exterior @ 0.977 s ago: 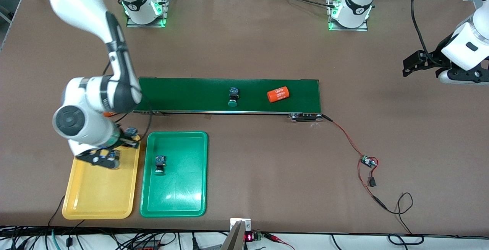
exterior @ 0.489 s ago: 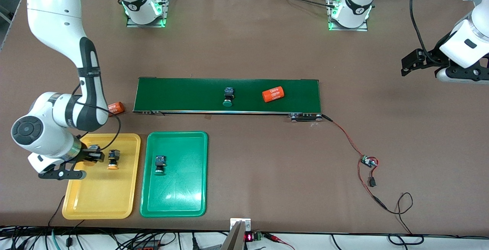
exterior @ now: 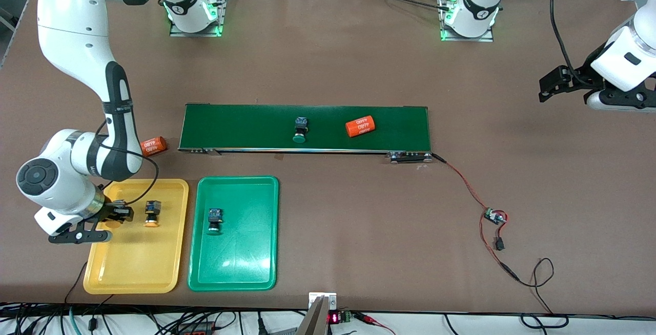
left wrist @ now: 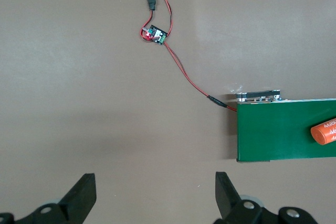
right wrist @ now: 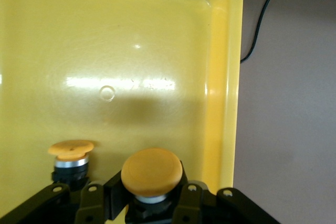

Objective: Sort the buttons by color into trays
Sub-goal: 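Carry the yellow button into the yellow tray and open the right gripper, then move the right gripper back over the belt to the green-capped button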

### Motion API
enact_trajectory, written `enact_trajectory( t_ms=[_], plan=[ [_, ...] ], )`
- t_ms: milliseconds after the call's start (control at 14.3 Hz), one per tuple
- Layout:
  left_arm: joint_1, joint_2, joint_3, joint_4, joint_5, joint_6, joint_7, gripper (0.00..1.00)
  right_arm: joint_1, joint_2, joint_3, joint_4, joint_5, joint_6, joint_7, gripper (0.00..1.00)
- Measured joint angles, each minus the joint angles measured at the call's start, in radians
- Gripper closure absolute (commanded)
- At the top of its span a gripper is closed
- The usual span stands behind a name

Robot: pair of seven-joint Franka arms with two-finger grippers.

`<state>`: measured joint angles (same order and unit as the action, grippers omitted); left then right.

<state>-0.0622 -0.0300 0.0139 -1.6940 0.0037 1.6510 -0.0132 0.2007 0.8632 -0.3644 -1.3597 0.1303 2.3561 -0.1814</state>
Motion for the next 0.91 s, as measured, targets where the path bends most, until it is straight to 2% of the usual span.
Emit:
enact_trajectory(
  t_ms=[70, 140, 209, 489, 628, 768, 907],
  plan=[
    [-0.001, 0.000, 0.000, 0.000, 0.000, 0.000, 0.000, 0.00, -0.003, 0.011, 0.000, 0.000, 0.000, 0.020, -0.003, 0.79],
    [-0.003, 0.000, -0.001, 0.000, 0.000, 0.000, 0.000, 0.00, -0.006, 0.023, 0.000, 0.000, 0.000, 0.040, -0.003, 0.16],
    [-0.005, 0.000, -0.002, 0.001, 0.000, 0.000, -0.001, 0.00, -0.009, 0.033, 0.001, 0.000, 0.001, 0.060, -0.004, 0.00],
    [-0.006, 0.000, -0.012, 0.002, 0.000, 0.000, -0.001, 0.00, -0.016, 0.046, 0.004, 0.008, 0.025, 0.083, -0.004, 0.00],
    [-0.008, 0.000, -0.020, 0.004, 0.000, 0.000, -0.001, 0.00, -0.015, 0.040, 0.005, 0.023, 0.028, 0.050, -0.004, 0.00],
    [-0.009, 0.000, -0.020, 0.010, 0.000, -0.001, -0.001, 0.00, -0.010, 0.008, 0.012, 0.044, 0.028, -0.066, -0.004, 0.00],
    [-0.008, 0.000, -0.020, 0.016, 0.000, -0.002, -0.001, 0.00, 0.015, -0.059, 0.016, 0.060, 0.033, -0.246, 0.004, 0.00]
  ],
)
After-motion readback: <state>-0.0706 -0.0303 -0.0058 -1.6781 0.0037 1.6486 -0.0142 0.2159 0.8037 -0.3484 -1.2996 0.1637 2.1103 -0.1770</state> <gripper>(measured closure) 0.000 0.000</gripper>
